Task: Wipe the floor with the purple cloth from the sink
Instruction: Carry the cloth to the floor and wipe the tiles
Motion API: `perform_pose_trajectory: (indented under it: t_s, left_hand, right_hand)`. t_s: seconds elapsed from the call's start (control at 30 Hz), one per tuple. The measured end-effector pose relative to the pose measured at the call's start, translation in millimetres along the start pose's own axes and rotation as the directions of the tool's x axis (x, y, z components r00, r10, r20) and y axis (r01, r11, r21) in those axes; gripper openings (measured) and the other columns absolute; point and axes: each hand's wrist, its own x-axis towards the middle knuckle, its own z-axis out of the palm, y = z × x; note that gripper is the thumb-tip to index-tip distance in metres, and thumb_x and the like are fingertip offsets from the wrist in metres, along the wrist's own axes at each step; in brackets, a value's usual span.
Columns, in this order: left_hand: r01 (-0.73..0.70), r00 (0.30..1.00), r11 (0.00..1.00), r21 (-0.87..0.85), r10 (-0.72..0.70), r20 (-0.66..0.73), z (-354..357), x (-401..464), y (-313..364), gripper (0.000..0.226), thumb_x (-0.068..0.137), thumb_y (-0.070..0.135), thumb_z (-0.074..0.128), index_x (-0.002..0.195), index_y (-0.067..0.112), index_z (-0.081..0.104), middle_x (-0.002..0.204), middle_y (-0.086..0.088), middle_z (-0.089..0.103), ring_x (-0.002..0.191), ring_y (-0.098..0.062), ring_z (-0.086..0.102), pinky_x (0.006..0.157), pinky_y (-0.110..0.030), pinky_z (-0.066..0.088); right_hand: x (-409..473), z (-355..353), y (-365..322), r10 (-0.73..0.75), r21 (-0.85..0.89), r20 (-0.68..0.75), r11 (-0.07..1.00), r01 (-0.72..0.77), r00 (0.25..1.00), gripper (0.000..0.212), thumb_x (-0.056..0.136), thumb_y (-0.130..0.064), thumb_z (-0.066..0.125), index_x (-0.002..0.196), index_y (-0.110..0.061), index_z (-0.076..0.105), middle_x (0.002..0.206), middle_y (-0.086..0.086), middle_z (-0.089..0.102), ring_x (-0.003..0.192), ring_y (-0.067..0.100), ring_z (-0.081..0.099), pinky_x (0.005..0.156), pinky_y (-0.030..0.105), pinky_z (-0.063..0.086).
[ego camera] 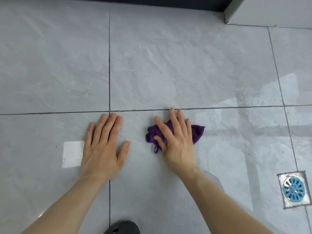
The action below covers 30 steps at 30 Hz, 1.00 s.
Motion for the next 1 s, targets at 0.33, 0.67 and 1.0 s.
perform_pose_trajectory:
  t_s: [0.33,0.67,1.0]
  left_hand:
    - [0.0,1.0,1.0,0.004,0.0,0.0,1.0,0.8,-0.7,0.075,0.097,0.05,0.037,0.162,0.017,0.017,0.17,-0.002,0.022,0.159,-0.02,0.012,0.129,-0.05,0.011]
    - [0.001,1.0,1.0,0.005,-0.001,-0.02,1.0,0.4,-0.2,0.075,0.096,0.048,0.04,0.161,0.016,0.021,0.169,-0.003,0.025,0.159,-0.021,0.015,0.128,-0.051,0.014]
    - [-0.01,1.0,1.0,-0.026,0.009,-0.018,-1.5,-0.1,-0.5,0.074,0.096,0.049,0.038,0.161,0.015,0.022,0.169,-0.003,0.026,0.159,-0.021,0.017,0.128,-0.051,0.014]
  right_hand:
    - [26.9,-34.6,28.1,0.336,0.073,-0.16,0.942,-0.329,0.928,0.074,0.09,-0.047,0.068,0.152,-0.024,0.035,0.161,0.015,0.029,0.15,0.037,0.025,0.116,0.057,0.033]
    - [18.0,-9.0,-23.8,0.317,0.125,-0.17,0.946,-0.298,0.933,0.057,0.095,-0.042,0.065,0.147,-0.028,0.048,0.159,0.011,0.039,0.149,0.036,0.029,0.114,0.054,0.037]
    - [-29.7,-15.1,-39.4,-0.002,0.052,0.059,0.999,-0.001,0.998,0.079,0.078,0.005,0.067,0.144,-0.034,0.048,0.133,0.003,0.06,0.091,0.028,0.048,0.065,0.041,0.055]
